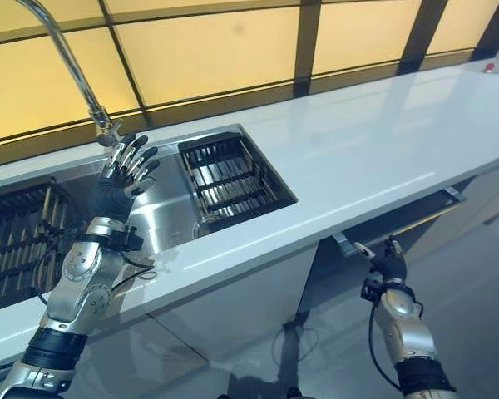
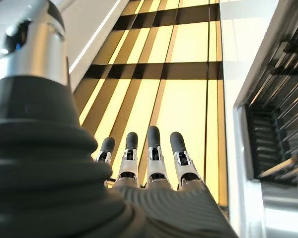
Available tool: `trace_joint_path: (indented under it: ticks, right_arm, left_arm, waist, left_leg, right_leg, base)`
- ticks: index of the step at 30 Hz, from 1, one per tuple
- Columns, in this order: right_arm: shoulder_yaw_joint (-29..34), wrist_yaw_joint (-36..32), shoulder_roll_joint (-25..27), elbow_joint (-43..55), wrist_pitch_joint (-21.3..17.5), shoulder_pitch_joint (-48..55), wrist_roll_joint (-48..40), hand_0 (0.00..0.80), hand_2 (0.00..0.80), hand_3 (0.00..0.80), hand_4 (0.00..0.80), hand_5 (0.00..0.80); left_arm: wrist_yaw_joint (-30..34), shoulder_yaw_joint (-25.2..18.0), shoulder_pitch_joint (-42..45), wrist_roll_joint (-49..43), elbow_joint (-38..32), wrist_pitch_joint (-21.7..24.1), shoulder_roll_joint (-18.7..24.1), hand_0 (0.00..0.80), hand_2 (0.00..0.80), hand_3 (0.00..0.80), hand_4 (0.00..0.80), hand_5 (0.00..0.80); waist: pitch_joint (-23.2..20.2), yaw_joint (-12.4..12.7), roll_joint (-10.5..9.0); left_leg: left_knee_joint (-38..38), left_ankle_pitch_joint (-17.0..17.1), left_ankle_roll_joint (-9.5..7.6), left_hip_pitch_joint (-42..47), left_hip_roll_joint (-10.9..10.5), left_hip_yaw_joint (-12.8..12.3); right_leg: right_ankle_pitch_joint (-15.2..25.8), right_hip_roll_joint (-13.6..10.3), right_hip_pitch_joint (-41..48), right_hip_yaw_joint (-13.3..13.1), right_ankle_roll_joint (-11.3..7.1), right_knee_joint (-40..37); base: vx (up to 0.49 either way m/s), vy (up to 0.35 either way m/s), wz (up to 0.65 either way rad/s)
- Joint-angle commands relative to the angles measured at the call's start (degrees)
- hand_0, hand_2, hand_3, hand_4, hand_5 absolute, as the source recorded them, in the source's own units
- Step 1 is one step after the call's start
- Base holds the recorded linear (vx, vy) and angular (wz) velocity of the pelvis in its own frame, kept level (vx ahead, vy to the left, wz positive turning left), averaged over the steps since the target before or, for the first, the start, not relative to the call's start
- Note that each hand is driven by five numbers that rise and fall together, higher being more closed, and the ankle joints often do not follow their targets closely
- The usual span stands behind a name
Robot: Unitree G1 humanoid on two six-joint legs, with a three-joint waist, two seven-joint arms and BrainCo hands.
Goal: Take plates into dishwasher
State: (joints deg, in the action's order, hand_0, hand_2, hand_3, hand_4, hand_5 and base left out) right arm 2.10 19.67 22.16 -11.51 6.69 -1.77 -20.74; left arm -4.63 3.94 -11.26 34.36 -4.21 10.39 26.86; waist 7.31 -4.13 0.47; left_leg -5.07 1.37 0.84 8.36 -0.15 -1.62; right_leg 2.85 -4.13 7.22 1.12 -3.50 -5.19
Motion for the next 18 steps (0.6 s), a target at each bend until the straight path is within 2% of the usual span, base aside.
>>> trace_joint_path:
  ticks: [1,8,18]
  right_arm:
    - [0.76,3.08,-0.38,7.27,-2.62,0.53,10.35,0.0,0.0,0.0,0.0,0.0]
    - [-2.71,6.27,-0.41,11.07,-1.16,0.81,15.62,0.0,0.0,0.0,0.0,0.0]
    - [-3.93,7.26,-0.86,10.31,-0.06,1.07,14.38,0.0,0.0,0.0,0.0,0.0]
  left_arm:
    - [-0.17,-3.9,1.87,-4.4,-3.21,3.72,-0.64,0.0,0.0,0.0,0.0,0.0]
    - [-0.04,-3.64,3.92,-3.25,-4.01,3.7,-1.33,0.0,0.0,0.0,0.0,0.0]
    - [2.39,-4.3,4.47,-0.47,-3.73,3.85,-1.39,0.0,0.0,0.0,0.0,0.0]
  waist:
    - [-2.48,-0.95,-0.48]
    - [-3.47,-0.51,-0.13]
    - [-4.09,-0.09,0.08]
  left_leg:
    - [0.07,-3.15,-4.55,-0.89,-2.23,-2.89]
    - [0.07,-3.79,-4.63,-0.95,-2.31,-4.07]
    - [0.07,-4.0,-4.65,-0.6,-2.2,-4.19]
  right_leg:
    - [0.33,4.26,-1.53,-1.06,1.8,0.19]
    - [-0.17,4.18,-1.92,-0.98,1.35,0.19]
    - [-0.43,3.84,-1.62,-0.26,1.02,0.19]
  base:
    - [0.035,0.062,-0.08]
    - [-0.002,0.037,-0.08]
    - [0.0,0.0,0.0]
